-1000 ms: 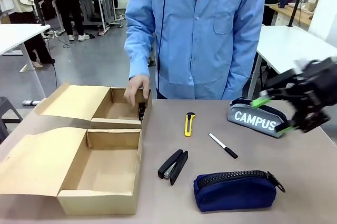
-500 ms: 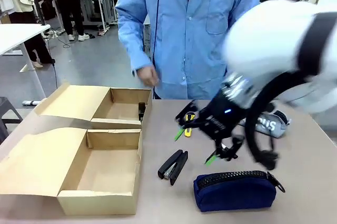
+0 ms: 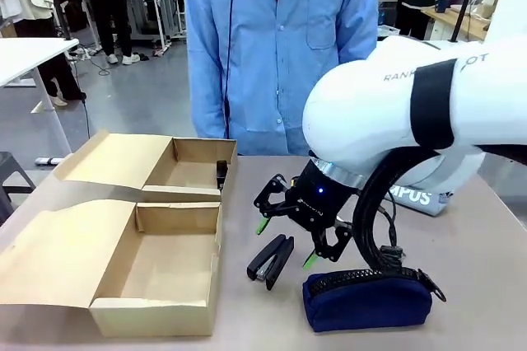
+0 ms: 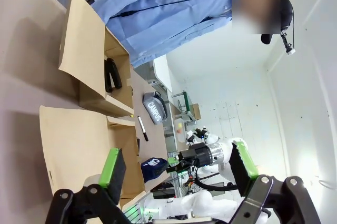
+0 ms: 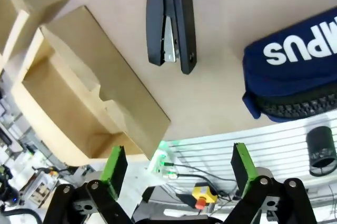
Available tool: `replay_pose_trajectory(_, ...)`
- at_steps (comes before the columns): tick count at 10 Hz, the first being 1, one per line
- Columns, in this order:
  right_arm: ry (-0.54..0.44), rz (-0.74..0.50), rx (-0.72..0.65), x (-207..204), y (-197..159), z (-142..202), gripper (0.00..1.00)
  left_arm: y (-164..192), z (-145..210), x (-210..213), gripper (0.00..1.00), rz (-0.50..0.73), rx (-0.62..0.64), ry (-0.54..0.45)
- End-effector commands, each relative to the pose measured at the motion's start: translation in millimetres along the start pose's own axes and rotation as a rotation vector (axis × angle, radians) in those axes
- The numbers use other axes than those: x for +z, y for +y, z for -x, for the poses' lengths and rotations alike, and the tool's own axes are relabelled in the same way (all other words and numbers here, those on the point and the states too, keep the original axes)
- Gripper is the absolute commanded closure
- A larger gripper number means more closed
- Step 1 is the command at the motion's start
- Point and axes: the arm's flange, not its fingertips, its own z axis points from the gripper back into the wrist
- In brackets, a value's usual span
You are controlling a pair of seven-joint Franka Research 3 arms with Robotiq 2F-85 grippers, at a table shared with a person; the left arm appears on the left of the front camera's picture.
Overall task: Place items inside the box.
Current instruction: Pick up a Pencil pouch or Stapler and place it inside the Mailer Box closest to the robot.
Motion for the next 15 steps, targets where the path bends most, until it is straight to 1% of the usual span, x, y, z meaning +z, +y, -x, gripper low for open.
replay_pose_trajectory(1, -0.060, 0.033, 0.016, -29.7, 22.8, -4.4, 0.00, -1.6, 0.5, -0.5, 0.00, 0.021, -0.023, -0.008)
replay_pose_trajectory(2, -0.056, 0.055, 0.038, -40.4, 35.9, -11.5, 0.00, -1.6, 0.5, -0.5, 0.00, 0.021, -0.023, -0.008)
replay_pose_trajectory(3, -0.073, 0.078, 0.040, -50.4, 45.6, -17.5, 0.00, -1.6, 0.5, -0.5, 0.00, 0.021, -0.023, -0.008)
replay_pose_trajectory(4, -0.105, 0.114, 0.013, -68.9, 50.5, -24.4, 0.00, -1.6, 0.5, -0.5, 0.00, 0.021, -0.023, -0.008)
replay_pose_trajectory(6, -0.101, 0.161, 0.010, -97.9, 55.7, -35.8, 0.00, -1.6, 0.5, -0.5, 0.00, 0.021, -0.023, -0.008)
replay_pose_trajectory(9, -0.169, 0.199, -0.024, -122.5, 55.7, -55.9, 0.00, -1.6, 0.5, -0.5, 0.00, 0.021, -0.023, -0.008)
replay_pose_trajectory(11, -0.196, 0.168, -0.027, -123.7, 57.0, -61.2, 0.00, -1.6, 0.5, -0.5, 0.00, 0.021, -0.023, -0.008)
replay_pose_trajectory(13, -0.231, 0.181, -0.036, -121.8, 55.3, -62.6, 0.00, -1.6, 0.5, -0.5, 0.00, 0.021, -0.023, -0.008)
replay_pose_trajectory(15, -0.234, 0.183, -0.050, -119.8, 54.5, -63.7, 0.00, -1.6, 0.5, -0.5, 0.00, 0.021, -0.023, -0.008)
